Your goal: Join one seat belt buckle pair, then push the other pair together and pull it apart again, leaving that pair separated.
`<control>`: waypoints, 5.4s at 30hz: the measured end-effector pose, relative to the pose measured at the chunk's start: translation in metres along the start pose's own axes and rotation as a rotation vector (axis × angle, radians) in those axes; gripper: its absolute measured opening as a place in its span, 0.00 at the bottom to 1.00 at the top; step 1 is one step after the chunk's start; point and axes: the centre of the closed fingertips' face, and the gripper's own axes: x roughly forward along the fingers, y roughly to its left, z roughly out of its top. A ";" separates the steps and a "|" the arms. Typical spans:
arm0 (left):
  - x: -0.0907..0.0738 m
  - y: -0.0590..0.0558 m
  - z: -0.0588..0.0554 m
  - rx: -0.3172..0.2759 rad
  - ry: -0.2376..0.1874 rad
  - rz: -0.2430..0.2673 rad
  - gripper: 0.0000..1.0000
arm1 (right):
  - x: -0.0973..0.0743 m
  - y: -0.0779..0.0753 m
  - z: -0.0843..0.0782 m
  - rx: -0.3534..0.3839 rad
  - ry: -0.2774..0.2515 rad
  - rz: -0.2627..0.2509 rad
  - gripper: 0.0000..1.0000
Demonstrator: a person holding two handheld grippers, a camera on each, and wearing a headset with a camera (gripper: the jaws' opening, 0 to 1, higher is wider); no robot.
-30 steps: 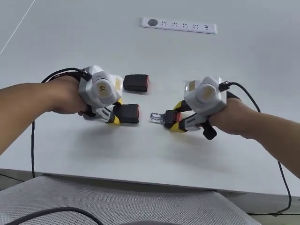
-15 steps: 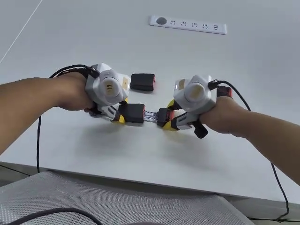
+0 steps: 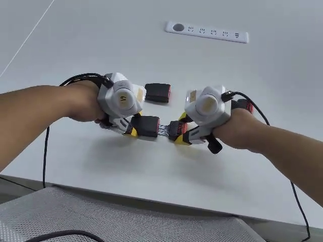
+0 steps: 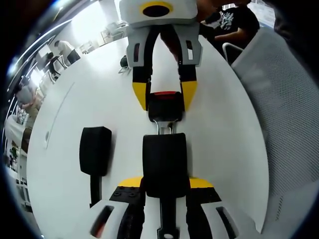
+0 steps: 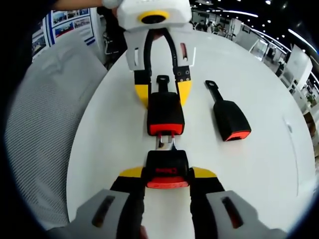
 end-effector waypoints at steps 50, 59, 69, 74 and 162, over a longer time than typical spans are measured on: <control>-0.001 -0.001 0.000 0.020 -0.006 0.004 0.30 | 0.011 0.003 0.014 -0.014 0.009 0.003 0.32; -0.002 -0.002 0.001 0.022 -0.003 0.011 0.30 | 0.010 0.004 0.013 -0.009 0.014 -0.004 0.32; -0.001 -0.001 0.000 0.017 0.011 0.012 0.31 | 0.010 0.004 0.014 -0.003 0.011 -0.001 0.33; -0.001 -0.001 -0.001 0.020 0.010 0.008 0.31 | 0.009 0.005 0.013 -0.015 0.013 0.004 0.34; 0.001 0.108 0.018 0.001 0.051 0.047 0.31 | -0.098 -0.100 -0.149 0.098 0.153 -0.120 0.36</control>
